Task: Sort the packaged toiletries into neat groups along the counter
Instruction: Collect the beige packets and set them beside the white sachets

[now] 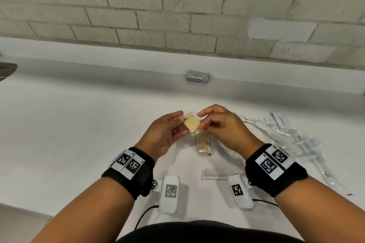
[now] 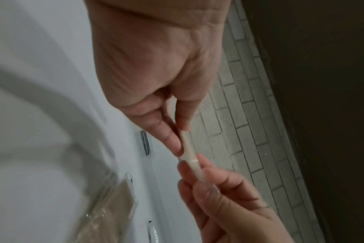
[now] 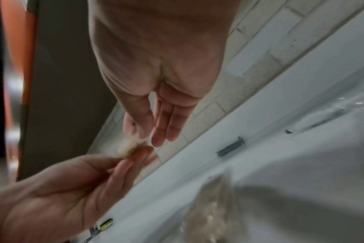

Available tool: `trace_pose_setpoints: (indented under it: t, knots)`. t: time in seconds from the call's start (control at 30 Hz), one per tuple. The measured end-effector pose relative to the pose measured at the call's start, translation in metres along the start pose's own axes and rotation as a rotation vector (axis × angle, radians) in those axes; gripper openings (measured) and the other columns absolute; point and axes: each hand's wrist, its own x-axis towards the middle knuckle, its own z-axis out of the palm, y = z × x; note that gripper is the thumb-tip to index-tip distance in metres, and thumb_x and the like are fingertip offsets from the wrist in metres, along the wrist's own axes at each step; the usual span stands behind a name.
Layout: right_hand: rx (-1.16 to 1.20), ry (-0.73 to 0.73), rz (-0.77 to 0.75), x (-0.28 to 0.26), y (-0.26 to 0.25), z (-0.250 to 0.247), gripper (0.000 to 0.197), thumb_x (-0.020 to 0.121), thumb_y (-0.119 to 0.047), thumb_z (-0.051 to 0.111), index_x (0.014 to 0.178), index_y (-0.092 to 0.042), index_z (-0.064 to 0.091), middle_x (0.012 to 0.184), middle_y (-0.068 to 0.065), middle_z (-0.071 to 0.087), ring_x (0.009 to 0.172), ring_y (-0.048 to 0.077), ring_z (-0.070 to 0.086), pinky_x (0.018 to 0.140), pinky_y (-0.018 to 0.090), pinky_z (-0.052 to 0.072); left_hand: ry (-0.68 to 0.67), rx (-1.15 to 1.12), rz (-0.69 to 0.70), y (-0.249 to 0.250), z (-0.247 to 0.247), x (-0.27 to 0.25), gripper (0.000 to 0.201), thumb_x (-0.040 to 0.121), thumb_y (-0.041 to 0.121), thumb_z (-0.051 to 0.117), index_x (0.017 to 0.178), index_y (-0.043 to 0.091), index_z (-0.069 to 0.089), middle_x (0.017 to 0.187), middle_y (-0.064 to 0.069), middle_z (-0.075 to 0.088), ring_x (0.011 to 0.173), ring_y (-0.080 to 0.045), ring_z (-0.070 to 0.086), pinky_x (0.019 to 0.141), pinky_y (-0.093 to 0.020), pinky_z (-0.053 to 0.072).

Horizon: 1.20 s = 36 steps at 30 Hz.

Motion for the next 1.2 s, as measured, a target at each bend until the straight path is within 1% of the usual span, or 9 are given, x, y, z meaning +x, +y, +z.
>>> trace_pose_setpoints:
  t: [0.1,0.2,0.3,0.43,0.6,0.7,0.83,1.0,1.2]
  knots:
    - [0.108,0.063,0.109,-0.004,0.01,-0.002,0.031,0.084,0.008,0.06,0.077,-0.018,0.075,0.106,-0.007,0.066,0.095,0.006,0.063,0.085,0.016,0.05,0.025,0.052,0.05,0.0,-0.001,0.002,0.013,0.092,0.003,0.057,0.102,0.009,0.063,0.089,-0.008,0.069,0.064,-0.011,0.067,0.061,-0.022,0.059]
    - [0.388,0.057,0.246,0.0,0.007,-0.003,0.026,0.087,0.001,0.063,0.098,-0.022,0.068,0.094,0.004,0.069,0.078,0.015,0.066,0.07,0.028,0.054,0.043,0.081,0.108,-0.003,0.008,0.001,0.008,0.092,0.005,0.058,0.092,0.01,0.064,0.081,-0.004,0.07,0.059,-0.009,0.065,0.061,-0.022,0.059]
    - [0.394,0.001,0.279,0.002,0.004,0.003,0.034,0.079,-0.002,0.074,0.105,-0.023,0.065,0.074,0.002,0.064,0.062,0.012,0.063,0.056,0.024,0.049,0.045,0.129,0.161,-0.006,0.014,-0.001,0.008,0.092,0.007,0.058,0.088,0.008,0.064,0.074,-0.003,0.07,0.057,-0.008,0.065,0.06,-0.022,0.058]
    - [0.363,0.018,0.271,0.009,0.001,0.005,0.036,0.077,-0.003,0.075,0.107,-0.021,0.066,0.073,0.005,0.06,0.058,0.011,0.057,0.049,0.02,0.043,0.027,0.259,0.199,-0.004,0.016,0.0,0.006,0.091,0.009,0.06,0.089,0.007,0.065,0.084,-0.008,0.068,0.073,-0.016,0.066,0.066,-0.024,0.058]
    - [0.098,-0.02,0.235,0.02,-0.015,-0.01,0.005,0.079,-0.008,0.074,0.081,-0.011,0.07,0.066,-0.003,0.065,0.05,0.003,0.054,0.046,0.014,0.041,0.013,0.363,0.224,0.001,0.017,-0.002,0.013,0.091,0.018,0.063,0.098,0.011,0.07,0.095,-0.007,0.072,0.087,-0.019,0.069,0.076,-0.029,0.056]
    - [0.443,0.024,0.253,0.026,-0.021,-0.03,0.008,0.083,-0.006,0.067,0.077,-0.009,0.068,0.061,-0.001,0.065,0.048,0.011,0.054,0.044,0.022,0.043,0.052,0.267,0.218,0.006,0.013,-0.003,0.029,0.094,0.031,0.056,0.114,0.012,0.065,0.111,-0.006,0.068,0.101,-0.02,0.066,0.084,-0.035,0.057]
    - [0.176,0.001,0.261,0.028,-0.014,-0.041,0.011,0.083,-0.004,0.068,0.074,-0.011,0.07,0.056,-0.005,0.066,0.048,0.011,0.055,0.047,0.024,0.044,0.082,0.265,0.208,0.007,0.01,-0.004,0.021,0.097,0.023,0.053,0.109,0.013,0.067,0.105,-0.004,0.067,0.097,-0.02,0.065,0.084,-0.033,0.055]
    - [0.185,-0.007,0.293,0.026,-0.006,-0.028,0.01,0.084,-0.005,0.069,0.075,-0.01,0.07,0.063,0.004,0.065,0.049,0.012,0.055,0.046,0.023,0.046,0.01,0.375,0.146,-0.001,0.018,-0.001,0.019,0.093,0.023,0.059,0.104,0.013,0.071,0.104,-0.007,0.072,0.094,-0.019,0.067,0.08,-0.031,0.055]
    - [0.232,0.074,0.301,0.027,-0.002,-0.019,0.005,0.084,-0.007,0.069,0.08,-0.009,0.07,0.069,0.003,0.066,0.049,0.011,0.055,0.046,0.024,0.047,-0.003,0.409,0.114,-0.009,0.025,-0.002,0.007,0.089,0.014,0.065,0.083,0.012,0.069,0.057,0.008,0.067,0.053,-0.004,0.062,0.058,-0.018,0.055]
